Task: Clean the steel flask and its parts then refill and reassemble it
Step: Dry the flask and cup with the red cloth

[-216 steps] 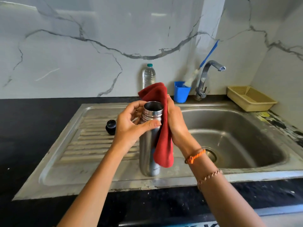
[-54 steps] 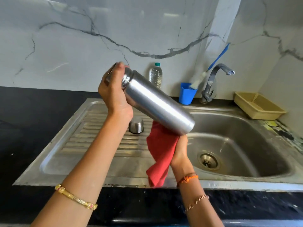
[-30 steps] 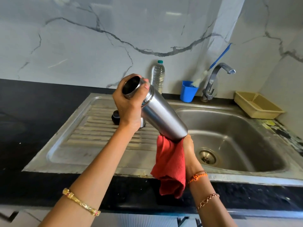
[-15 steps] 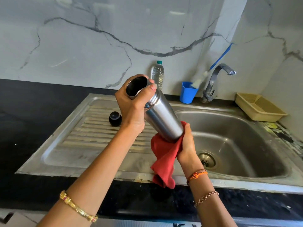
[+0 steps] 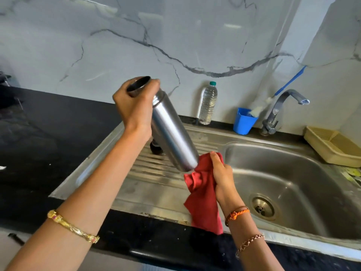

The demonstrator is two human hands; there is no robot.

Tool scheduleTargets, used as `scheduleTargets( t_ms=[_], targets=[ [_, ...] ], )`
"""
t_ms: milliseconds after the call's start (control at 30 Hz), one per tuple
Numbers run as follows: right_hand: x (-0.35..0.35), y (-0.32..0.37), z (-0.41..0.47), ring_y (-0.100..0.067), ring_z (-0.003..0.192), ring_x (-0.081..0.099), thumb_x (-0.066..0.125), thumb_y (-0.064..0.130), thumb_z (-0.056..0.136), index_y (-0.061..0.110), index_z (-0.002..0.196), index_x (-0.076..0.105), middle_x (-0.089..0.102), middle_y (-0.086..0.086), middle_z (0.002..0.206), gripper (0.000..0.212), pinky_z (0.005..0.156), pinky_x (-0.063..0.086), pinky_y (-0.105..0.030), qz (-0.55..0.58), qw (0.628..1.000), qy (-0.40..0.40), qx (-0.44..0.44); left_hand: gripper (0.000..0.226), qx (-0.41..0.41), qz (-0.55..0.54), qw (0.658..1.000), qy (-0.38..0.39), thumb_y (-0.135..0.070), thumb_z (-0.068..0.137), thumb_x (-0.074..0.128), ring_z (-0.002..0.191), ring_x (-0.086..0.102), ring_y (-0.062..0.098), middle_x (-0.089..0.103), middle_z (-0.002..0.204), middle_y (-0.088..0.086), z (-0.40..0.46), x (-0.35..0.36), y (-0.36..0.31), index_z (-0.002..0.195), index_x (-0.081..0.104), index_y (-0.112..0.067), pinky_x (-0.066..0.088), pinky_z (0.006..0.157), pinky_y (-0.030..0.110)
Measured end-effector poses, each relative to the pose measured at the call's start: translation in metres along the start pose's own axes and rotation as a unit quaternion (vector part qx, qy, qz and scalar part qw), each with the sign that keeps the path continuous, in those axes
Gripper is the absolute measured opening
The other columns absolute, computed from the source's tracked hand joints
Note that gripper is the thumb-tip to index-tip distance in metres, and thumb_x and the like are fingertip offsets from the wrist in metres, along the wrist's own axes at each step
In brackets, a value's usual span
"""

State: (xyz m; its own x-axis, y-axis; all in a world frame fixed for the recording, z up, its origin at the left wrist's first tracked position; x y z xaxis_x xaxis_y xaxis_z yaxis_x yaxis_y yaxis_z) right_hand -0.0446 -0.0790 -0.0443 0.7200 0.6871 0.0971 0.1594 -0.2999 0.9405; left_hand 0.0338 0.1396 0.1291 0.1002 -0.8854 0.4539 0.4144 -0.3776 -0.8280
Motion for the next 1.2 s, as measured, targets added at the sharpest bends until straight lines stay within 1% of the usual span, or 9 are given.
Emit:
scheduleTargets(
  t_ms=[200,267,467,567,700,833,1000,1100,1200],
  targets=[
    [0.025,-0.024,-0.007,-0.035,0.093,0.066,0.068,0.034,0.078,0.006,0.103,0.065,0.069,-0.020,0.100,0.038,0.091,0.049,-0.054,0.105,0.986,0.078,0.102,0.015,0.050,0.166,0.985,-0.012,-0.016,0.067,0.076,0.062,0.058,-0.002,0.062,0.067,-0.010,0.032,-0.054,0.028,0.069,0.062,-0.021,0.048,0.065,0.015],
    [0.036,-0.020,-0.004,-0.034,0.084,0.065,0.067,0.032,0.080,0.008,0.099,0.066,0.069,-0.019,0.094,0.031,0.092,0.048,-0.052,0.110,0.984,0.079,0.114,0.015,0.063,0.210,0.976,-0.003,-0.018,0.068,0.078,0.061,0.057,-0.006,0.062,0.068,-0.012,0.046,-0.067,0.036,0.074,0.064,-0.017,0.046,0.065,0.012],
    [0.090,0.020,-0.006,-0.026,0.066,0.058,0.056,0.026,0.088,0.008,0.079,0.061,0.065,-0.010,0.051,0.021,0.072,0.048,-0.040,0.153,0.972,0.132,0.115,0.018,0.079,0.224,0.971,-0.024,-0.021,0.070,0.077,0.067,0.059,0.001,0.061,0.070,-0.012,0.101,-0.077,0.024,0.079,0.065,-0.014,0.047,0.064,0.011],
    [0.099,0.017,-0.013,-0.028,0.066,0.060,0.055,0.026,0.088,0.006,0.080,0.060,0.066,-0.012,0.053,0.021,0.074,0.048,-0.042,0.157,0.969,0.149,0.121,0.019,0.070,0.219,0.973,-0.035,-0.023,0.069,0.078,0.067,0.058,0.000,0.061,0.070,-0.013,0.112,-0.083,0.026,0.080,0.064,-0.015,0.047,0.063,0.010],
    [0.096,-0.011,-0.016,-0.024,0.044,0.064,0.054,0.027,0.089,0.006,0.085,0.060,0.067,-0.013,0.056,0.023,0.061,0.051,-0.039,0.156,0.966,0.141,0.150,0.023,0.048,0.231,0.972,-0.021,-0.025,0.070,0.078,0.066,0.057,-0.001,0.060,0.071,-0.013,0.112,-0.086,0.048,0.084,0.064,-0.014,0.048,0.065,0.010],
    [0.095,-0.020,-0.017,-0.024,0.045,0.065,0.056,0.029,0.088,0.007,0.094,0.060,0.068,-0.013,0.058,0.023,0.045,0.055,-0.037,0.165,0.964,0.136,0.155,0.035,0.066,0.269,0.960,0.047,-0.033,0.069,0.079,0.078,0.061,0.010,0.063,0.082,-0.005,0.106,-0.073,0.061,0.095,0.062,-0.015,0.052,0.078,0.026],
    [0.098,-0.015,-0.015,-0.026,0.055,0.065,0.055,0.028,0.089,0.007,0.091,0.061,0.068,-0.012,0.060,0.022,0.063,0.051,-0.040,0.168,0.965,0.142,0.139,0.062,0.092,0.286,0.952,0.064,-0.050,0.061,0.073,0.101,0.060,0.023,0.061,0.102,-0.003,0.106,-0.072,0.065,0.112,0.055,-0.019,0.046,0.092,0.045],
    [0.103,-0.011,-0.013,-0.027,0.068,0.062,0.055,0.027,0.089,0.007,0.092,0.061,0.068,-0.012,0.060,0.021,0.064,0.050,-0.041,0.172,0.965,0.140,0.138,0.065,0.206,0.342,0.915,0.062,-0.042,0.066,0.072,0.111,0.049,0.024,0.058,0.111,-0.001,0.106,-0.069,0.046,0.120,0.051,-0.013,0.037,0.092,0.034],
    [0.105,-0.016,-0.017,-0.027,0.070,0.063,0.056,0.028,0.088,0.006,0.101,0.061,0.069,-0.013,0.067,0.026,0.065,0.051,-0.041,0.171,0.965,0.146,0.135,0.049,0.430,0.418,0.799,0.048,-0.031,0.072,0.066,0.110,0.040,0.023,0.060,0.112,0.011,0.079,-0.056,0.020,0.113,0.052,-0.010,0.032,0.087,0.032]
  ],
)
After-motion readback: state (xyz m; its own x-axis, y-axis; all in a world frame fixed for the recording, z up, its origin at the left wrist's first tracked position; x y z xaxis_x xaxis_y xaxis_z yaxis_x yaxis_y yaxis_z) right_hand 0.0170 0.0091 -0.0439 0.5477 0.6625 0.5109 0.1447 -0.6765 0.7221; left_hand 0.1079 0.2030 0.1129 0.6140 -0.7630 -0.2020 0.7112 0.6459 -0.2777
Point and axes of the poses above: each hand's wrist, its own z-axis towards the middle knuckle, its own x-axis out of the palm, y = z × x, the point moved 7 cm from there along z, towards the middle knuckle
